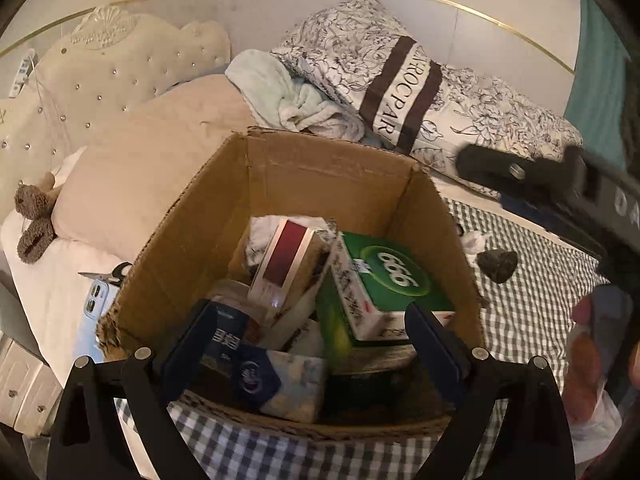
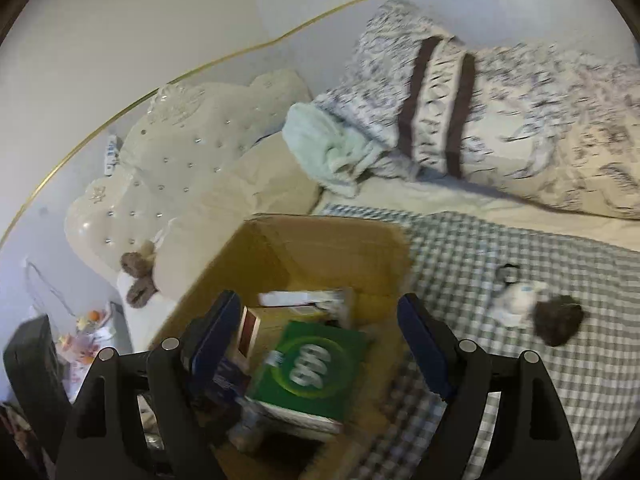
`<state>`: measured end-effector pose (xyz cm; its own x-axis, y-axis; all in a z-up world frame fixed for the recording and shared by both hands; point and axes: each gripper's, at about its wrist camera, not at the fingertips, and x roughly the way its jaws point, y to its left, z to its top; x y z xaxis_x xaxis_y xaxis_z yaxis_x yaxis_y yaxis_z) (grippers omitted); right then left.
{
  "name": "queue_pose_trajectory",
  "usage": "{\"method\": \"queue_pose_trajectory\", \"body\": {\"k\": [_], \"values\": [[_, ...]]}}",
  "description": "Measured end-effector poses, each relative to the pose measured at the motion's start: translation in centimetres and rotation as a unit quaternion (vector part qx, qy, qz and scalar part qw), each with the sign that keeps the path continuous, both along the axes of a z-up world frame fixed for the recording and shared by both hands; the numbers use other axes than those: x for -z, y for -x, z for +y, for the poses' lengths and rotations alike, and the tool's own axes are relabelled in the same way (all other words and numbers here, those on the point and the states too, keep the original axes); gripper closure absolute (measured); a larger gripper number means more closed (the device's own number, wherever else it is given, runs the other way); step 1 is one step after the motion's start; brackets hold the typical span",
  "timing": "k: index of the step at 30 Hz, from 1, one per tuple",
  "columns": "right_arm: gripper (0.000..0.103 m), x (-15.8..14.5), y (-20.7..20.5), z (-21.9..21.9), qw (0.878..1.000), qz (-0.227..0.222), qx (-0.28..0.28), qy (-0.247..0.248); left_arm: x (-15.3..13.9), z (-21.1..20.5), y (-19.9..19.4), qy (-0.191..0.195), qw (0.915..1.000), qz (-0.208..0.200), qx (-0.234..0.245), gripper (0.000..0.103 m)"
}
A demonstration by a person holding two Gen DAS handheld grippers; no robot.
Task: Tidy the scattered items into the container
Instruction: 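Open both tools to drop the amoxicillin box and tissue pack into the box, then move both tools back over the white figurine and black case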
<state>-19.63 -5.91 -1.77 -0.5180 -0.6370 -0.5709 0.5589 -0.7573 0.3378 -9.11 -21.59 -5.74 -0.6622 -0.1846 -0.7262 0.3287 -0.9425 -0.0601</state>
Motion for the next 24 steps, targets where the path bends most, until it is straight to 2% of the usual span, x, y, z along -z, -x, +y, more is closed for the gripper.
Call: {"method": "queue_pose_trajectory", "body": {"k": [9,15,20,24], "values": [[0.021,0.7,-2.4,11.7,0.993,0.043,0.102,-0.031,-1.5,5.9,-0.1,0.014,0.9994,0.008,0.031,0.005],[0.021,1.6,-3.6,18.7,0.986,0.057,0.15,-0.055,-1.6,11.8,1.0,-0.005,0.9968,0.006,0.08,0.005],[0.021,2.6,-3.9,22.4,0.981,0.064,0.17,-0.069,-0.1,15.6,3.2,0.001,0.9949,-0.01,0.1,0.005],[0.021,4.1,-3.1,23.3,0.979,0.065,0.171,-0.086,1.6,17.3,5.5,0.013,0.9947,-0.025,0.099,0.005]]}}
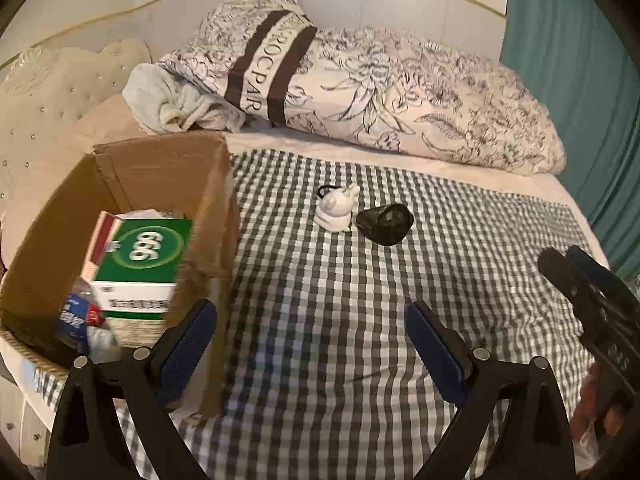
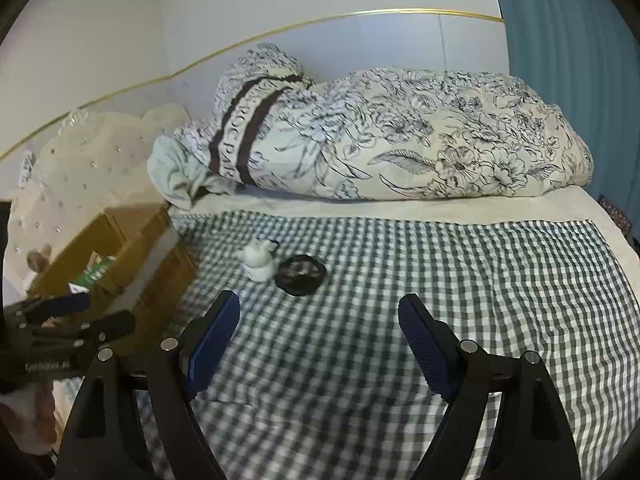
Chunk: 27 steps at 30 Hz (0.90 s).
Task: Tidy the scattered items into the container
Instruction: 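Move both tools back over the white figurine and black case, then grasp the white figurine with the left tool while the right tool grasps the black cylindrical case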
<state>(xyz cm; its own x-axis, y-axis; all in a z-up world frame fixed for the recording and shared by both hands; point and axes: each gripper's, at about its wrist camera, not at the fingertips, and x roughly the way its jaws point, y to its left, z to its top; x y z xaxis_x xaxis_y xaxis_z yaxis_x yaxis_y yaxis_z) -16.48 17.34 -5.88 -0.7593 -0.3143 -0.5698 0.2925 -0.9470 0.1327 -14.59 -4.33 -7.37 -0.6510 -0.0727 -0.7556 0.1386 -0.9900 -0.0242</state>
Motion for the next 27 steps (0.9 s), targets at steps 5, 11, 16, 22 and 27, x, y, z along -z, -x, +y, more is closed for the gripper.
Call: {"method": "queue_pose_trajectory", "body": {"k": [5,11,16,22,27], "values": [[0.021,1.7,2.4,-0.6,1.0,-0.024,-0.016,0.009,2.1,1.2,2.5,0.007,0.9999,-0.006,-0.006,0.005],[0.021,3.6,5.3,-2.4,0.998,-0.043,-0.029,0.023,5.0,1.5,5.8,0.02,0.9996,-0.012,-0.017,0.005],[0.021,5.4,8.2,-3.8,0.996,-0.067,-0.031,0.041,7.2,-0.3,9.2,0.006,0.9989,-0.016,-0.044,0.005],[0.021,7.3,11.7,-5.4,0.994,-0.087,-0.029,0.054,9.1,-1.5,13.4,-0.01,0.9986,-0.006,-0.052,0.005],[0.021,8.3,14.6,-5.9,0.989,-0.11,-0.025,0.096,10.5,-2.4,16.8,-0.051,0.9976,-0.009,-0.047,0.005]]}}
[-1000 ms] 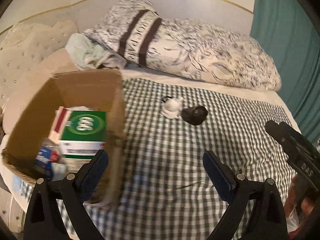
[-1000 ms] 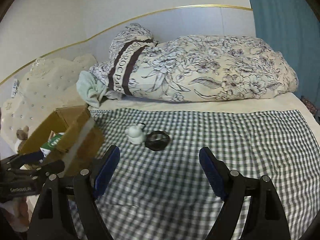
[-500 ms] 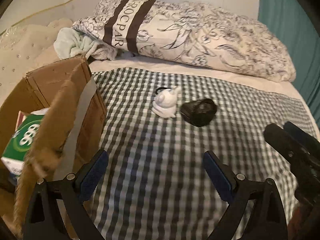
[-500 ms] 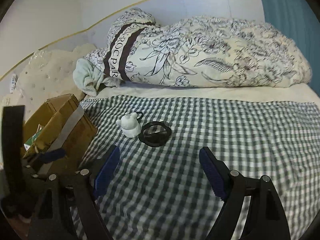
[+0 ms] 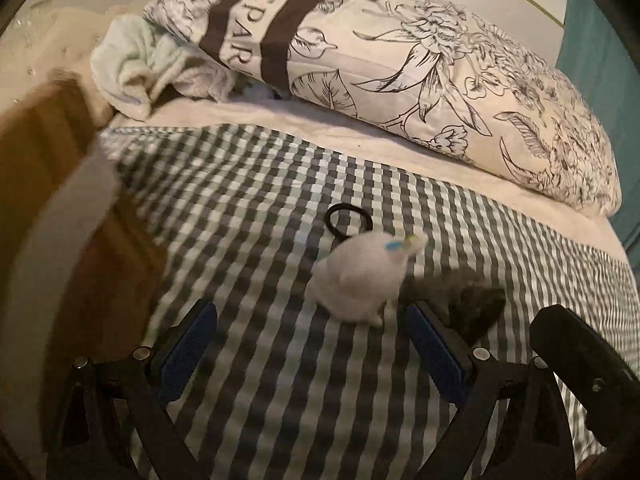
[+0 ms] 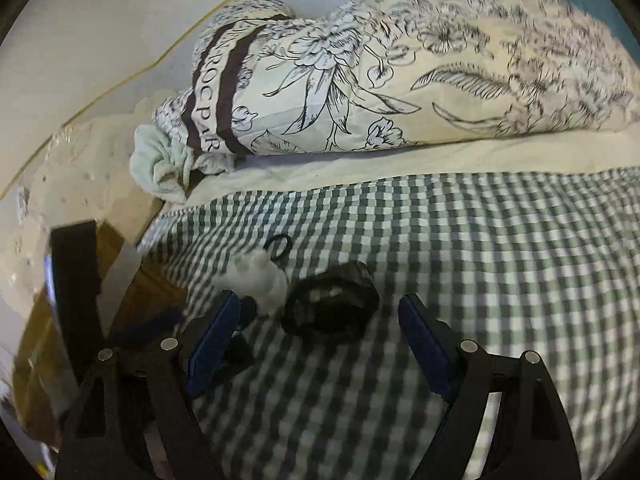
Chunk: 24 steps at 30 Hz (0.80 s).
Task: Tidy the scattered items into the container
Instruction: 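Grasp the white figurine with the left tool while the right tool grasps the black cylindrical case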
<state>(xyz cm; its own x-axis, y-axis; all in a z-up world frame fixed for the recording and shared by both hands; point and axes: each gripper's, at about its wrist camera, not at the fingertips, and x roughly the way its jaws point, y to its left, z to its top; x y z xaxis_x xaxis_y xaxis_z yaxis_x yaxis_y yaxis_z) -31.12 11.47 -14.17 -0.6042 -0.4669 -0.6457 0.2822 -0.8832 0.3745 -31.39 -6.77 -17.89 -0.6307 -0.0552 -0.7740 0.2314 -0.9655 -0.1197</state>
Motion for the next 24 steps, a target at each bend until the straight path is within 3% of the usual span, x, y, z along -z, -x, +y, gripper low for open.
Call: {"method": "queue_pose_trajectory", "body": {"k": [4,10,15,16,17,24], "values": [[0.021,1.3,2.0,-0.3,1.0,-0.017,0.02,0.008,0.9,0.3,2.2,0.005,0.9998,0.006,0.016,0.005],[0.021,4.1,3.7,-0.4,0.997,-0.062,0.042,0.026,3.4,-0.6,3.7,-0.008,0.9995,-0.03,0.008,0.008],[0.023,5.0,4.2,-1.5,0.997,-0.063,0.045,-0.002,3.1,-1.2,2.8,0.002,0.9997,-0.02,-0.012,0.038],[0.032,5.1,4.2,-1.6,0.997,-0.062,0.046,-0.005,3.0,-1.4,2.6,0.002,0.9997,-0.02,-0.014,0.044],[0.037,5.2,4.1,-1.6,0.997,-0.061,0.046,-0.003,3.0,-1.6,2.4,0.003,0.9997,-0.019,-0.013,0.047],[0.037,4.2,2.4,-0.8,0.997,-0.048,0.051,-0.022,2.5,-1.7,0.9,0.013,0.9997,-0.02,-0.005,0.048]]}}
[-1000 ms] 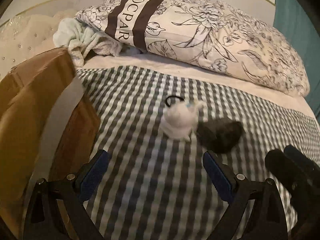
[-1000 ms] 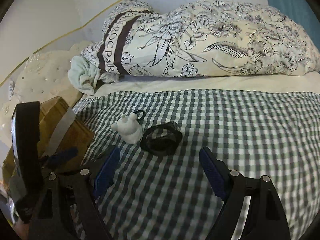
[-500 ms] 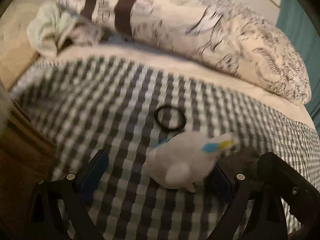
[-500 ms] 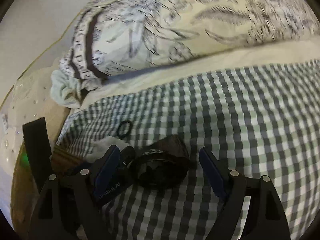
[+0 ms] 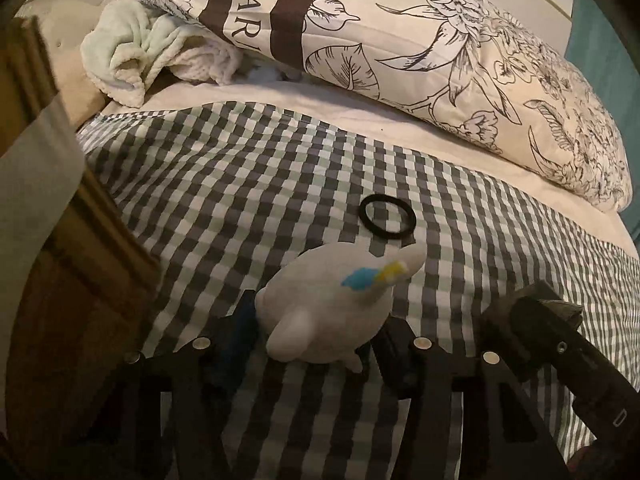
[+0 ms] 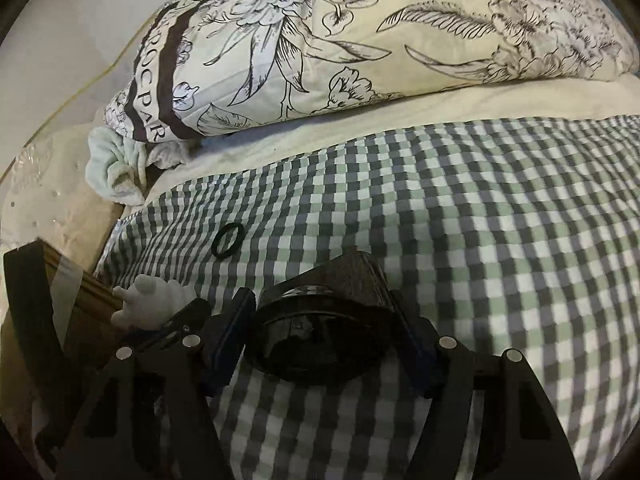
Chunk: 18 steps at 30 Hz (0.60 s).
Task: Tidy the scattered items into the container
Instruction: 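Grasp the white figurine with the left tool while the right tool grasps the black cylindrical case, then carry the white figurine and black case over the cardboard box with both tools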
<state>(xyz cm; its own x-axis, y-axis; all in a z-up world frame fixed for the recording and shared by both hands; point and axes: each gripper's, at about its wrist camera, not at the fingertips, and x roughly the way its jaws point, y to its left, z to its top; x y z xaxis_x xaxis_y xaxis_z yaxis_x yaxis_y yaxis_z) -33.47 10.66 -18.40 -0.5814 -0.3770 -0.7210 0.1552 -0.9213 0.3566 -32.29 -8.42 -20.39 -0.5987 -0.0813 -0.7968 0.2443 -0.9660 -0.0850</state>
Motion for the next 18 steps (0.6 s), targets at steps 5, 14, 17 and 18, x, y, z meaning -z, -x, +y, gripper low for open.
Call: {"method": "queue_pose_trajectory", "body": {"k": [5,14,17,18], "values": [[0.037,-1.6,-3.1,0.8,1.0,0.01,-0.001,-0.026,-1.0,1.7,-2.0,0.009,0.9998,-0.009,0.015,0.048],[0.037,-4.4,-9.2,4.8,0.999,0.01,0.004,-0.034,-4.9,5.6,-7.4,0.02,0.9978,-0.004,0.063,0.048],[0.037,-5.8,-11.3,6.3,0.999,0.017,0.011,-0.028,-6.6,5.9,-9.4,0.02,0.9975,0.004,0.067,0.048],[0.037,-6.3,-11.9,6.5,0.999,0.021,0.013,-0.033,-7.2,6.1,-10.1,0.025,0.9973,0.007,0.069,0.048]]}}
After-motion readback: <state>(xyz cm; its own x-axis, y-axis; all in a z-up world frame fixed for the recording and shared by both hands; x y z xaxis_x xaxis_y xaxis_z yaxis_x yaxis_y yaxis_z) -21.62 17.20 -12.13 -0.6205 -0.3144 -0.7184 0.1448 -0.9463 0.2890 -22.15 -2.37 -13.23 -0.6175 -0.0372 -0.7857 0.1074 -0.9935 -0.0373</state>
